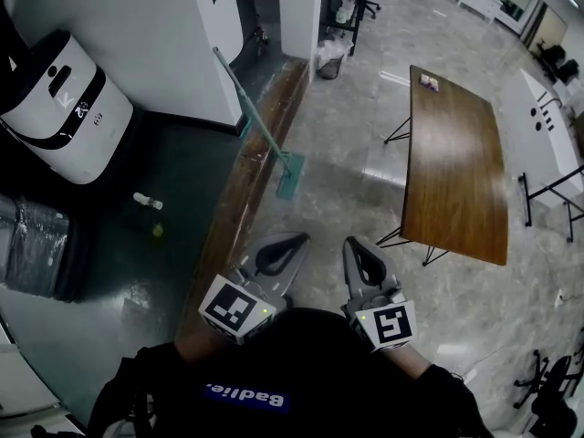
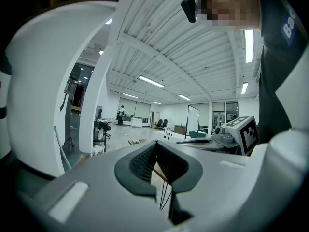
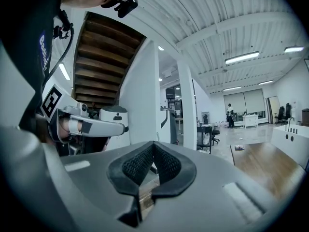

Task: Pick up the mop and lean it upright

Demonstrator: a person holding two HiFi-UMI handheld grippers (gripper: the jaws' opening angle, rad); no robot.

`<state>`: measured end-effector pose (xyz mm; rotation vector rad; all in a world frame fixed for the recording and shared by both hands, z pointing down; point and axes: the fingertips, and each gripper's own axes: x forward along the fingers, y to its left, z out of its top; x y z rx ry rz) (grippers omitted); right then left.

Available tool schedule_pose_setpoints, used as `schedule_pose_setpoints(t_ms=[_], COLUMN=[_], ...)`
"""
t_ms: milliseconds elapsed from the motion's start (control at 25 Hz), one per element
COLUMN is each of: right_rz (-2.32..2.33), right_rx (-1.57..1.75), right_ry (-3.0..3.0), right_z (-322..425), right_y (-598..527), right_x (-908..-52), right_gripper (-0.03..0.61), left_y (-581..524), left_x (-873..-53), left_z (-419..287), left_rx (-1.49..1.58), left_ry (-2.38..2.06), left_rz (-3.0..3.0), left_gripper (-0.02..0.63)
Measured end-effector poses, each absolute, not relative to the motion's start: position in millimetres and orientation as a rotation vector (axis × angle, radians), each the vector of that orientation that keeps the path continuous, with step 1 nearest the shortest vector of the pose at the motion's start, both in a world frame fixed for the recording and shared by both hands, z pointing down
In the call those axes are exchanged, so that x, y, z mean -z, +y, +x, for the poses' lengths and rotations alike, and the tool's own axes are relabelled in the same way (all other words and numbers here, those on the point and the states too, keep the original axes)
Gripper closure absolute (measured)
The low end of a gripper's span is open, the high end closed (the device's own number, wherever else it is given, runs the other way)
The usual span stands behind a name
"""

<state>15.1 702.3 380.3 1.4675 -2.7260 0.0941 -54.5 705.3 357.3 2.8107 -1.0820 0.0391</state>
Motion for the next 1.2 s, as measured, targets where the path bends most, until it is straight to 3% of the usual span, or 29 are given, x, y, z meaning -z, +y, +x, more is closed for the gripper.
schedule_pose_setpoints(t_ms=[1200], right_rz=[1.556], right_rx=[-0.118], right_ry=[-2.588], right_z=[-80], right_y=[571], right_x=[-383], right_gripper=[0.573], left_y=[555], left_x=[-362], left_z=[-159], left_rx=[-0.034], left_ry=[-0.996], left_rz=[2.805], left_gripper=[0.588])
